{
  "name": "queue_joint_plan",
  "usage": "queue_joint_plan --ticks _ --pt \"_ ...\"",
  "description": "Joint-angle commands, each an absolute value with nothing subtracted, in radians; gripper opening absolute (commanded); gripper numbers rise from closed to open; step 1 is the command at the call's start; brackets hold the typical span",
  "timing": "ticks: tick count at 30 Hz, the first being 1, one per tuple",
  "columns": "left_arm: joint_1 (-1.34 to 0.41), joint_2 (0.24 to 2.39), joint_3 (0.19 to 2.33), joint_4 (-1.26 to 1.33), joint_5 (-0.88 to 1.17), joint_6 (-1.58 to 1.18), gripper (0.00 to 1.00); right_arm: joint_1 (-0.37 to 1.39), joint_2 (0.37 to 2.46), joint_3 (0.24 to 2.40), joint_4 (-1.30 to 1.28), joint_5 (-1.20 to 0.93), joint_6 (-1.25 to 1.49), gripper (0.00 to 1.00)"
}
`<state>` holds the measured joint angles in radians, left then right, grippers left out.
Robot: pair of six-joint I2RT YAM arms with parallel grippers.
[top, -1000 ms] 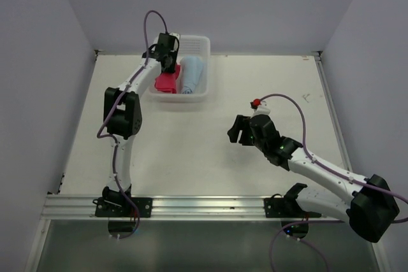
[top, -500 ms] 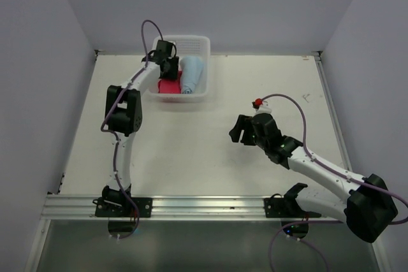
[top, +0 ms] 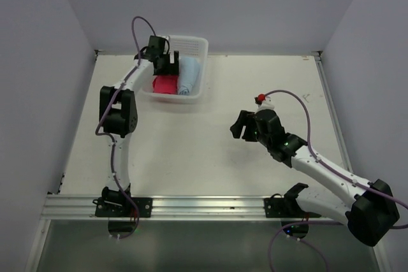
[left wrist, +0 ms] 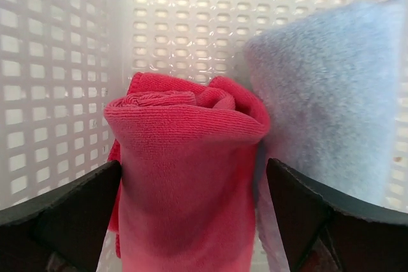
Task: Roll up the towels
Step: Place the rolled towel into the container
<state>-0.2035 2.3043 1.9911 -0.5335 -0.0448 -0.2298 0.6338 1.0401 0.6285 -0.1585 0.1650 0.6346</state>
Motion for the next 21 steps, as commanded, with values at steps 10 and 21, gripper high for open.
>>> queue_joint_plan --ticks 10,21 --pt "-0.189 1.892 1.841 -0.465 0.109 -0.256 1.00 0.623 1.011 0.813 -0.294 0.180 0.551 0.72" --pt "-0.190 1.183 1.117 -0.253 0.155 -0.255 1.00 0.574 1.048 0.988 -0.457 0.225 0.453 0.92"
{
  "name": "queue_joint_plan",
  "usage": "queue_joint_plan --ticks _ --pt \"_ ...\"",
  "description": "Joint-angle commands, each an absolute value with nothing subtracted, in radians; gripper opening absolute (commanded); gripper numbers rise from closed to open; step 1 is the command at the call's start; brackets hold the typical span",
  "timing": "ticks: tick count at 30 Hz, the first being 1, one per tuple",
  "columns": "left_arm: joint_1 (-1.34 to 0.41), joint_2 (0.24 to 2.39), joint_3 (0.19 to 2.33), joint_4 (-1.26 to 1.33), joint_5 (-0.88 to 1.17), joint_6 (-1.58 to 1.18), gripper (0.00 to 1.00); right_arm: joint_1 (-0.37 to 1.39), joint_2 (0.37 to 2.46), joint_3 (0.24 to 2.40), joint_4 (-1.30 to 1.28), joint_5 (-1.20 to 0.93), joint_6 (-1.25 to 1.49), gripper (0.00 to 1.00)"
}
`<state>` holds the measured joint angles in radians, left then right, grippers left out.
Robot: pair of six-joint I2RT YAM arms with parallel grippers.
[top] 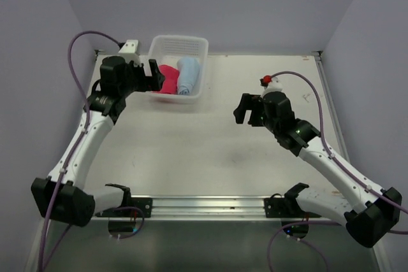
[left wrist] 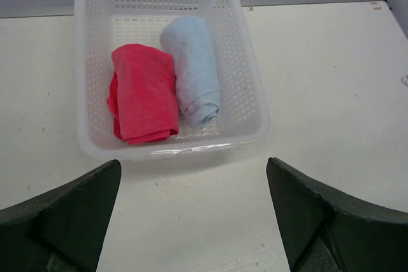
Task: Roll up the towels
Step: Place the rolled towel into the container
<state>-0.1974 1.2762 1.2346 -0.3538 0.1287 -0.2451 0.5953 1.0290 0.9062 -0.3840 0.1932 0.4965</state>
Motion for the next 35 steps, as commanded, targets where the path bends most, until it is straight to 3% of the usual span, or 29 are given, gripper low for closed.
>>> queue_joint_plan --ticks 1,5,10,16,35 --pt "-0.190 1.155 1.088 -0.249 0.155 -0.255 1.00 0.563 1.054 1.003 -0.481 0.221 0.449 0.94" --pt "-0.190 1.016 0.938 -0.192 0.112 -0.258 1.00 0.561 1.089 1.124 -0.595 0.213 0.489 0.92" --pt "-0.190 0.917 0.804 -0.129 0.084 -0.264 1.00 0.561 1.014 1.088 -0.641 0.323 0.540 0.98" --pt "-0.192 0.908 0.802 -0.161 0.057 -0.258 1.00 0.561 0.950 1.012 -0.655 0.397 0.583 0.99" --pt "-0.190 0.925 0.798 -0.164 -0.034 -0.235 1.00 0.560 1.091 0.979 -0.581 0.428 0.515 0.99"
